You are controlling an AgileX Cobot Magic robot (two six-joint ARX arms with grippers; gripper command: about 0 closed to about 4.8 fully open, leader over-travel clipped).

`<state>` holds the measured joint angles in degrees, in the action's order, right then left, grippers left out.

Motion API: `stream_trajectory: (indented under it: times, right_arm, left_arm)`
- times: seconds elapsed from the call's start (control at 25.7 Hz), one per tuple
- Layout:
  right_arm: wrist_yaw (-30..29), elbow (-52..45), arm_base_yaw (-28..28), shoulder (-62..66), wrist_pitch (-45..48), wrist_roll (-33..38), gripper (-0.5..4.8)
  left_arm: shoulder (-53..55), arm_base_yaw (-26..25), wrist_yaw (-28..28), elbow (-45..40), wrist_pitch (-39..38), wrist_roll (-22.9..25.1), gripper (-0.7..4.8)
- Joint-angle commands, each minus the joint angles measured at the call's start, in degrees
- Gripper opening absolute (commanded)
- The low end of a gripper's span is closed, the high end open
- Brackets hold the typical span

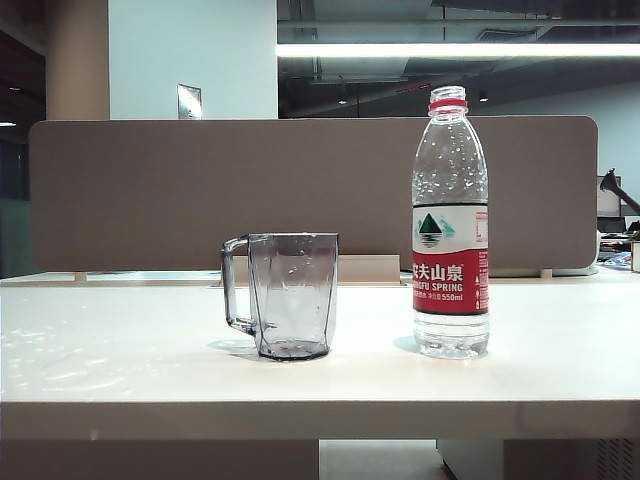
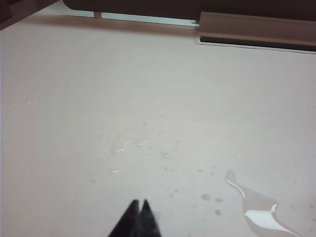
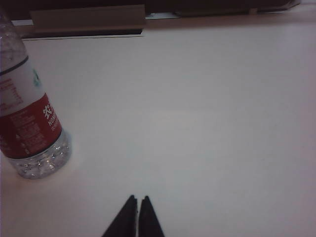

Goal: Pick up the mineral water bottle on the table and pour water into the mug until it's half full.

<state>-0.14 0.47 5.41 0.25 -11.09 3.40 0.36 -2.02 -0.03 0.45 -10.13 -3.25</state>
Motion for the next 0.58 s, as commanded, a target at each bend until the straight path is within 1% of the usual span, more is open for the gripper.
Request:
stream_trajectory:
  times: [0.04,0.23,0.31,0.47,0.54,0.58]
  right_arm:
    - [0.17,-0.42,-0.04,-0.07,0.61,-0.09,0.31]
    - [0.15,-0.42,-0.04,-0.07,0.61,-0.09,0.31]
    - [0.17,-0.42,-0.04,-0.07,0.61,-0.09,0.31]
    - [0.15,-0.42,-0.04,-0.07,0.61,-0.09,0.31]
    - [0.17,-0.42,-0.04,-0.07,0.61,-0.09,0.31]
    - [0.15,-0.42,-0.04,-0.07,0.61,-0.09,0.31]
  left_arm:
    - [0.04,-0.07,-0.15,0.07,-0.52,0.24,-0.05]
    - [0.07,0.02,-0.15,0.07,-0.52,0.24,-0.05]
    - [0.48,0.81,-0.17,0.74,-1.46,0.24,-0.05]
    - [5.99,4.02,-0.17,7.58,-10.03,0.22,-0.05]
    - [11.61,7.58,-0.17,13.49,-15.39,0.24,-0.05]
    - [15.41,10.56,-0.17,17.66,-18.16,0.31,-0.05]
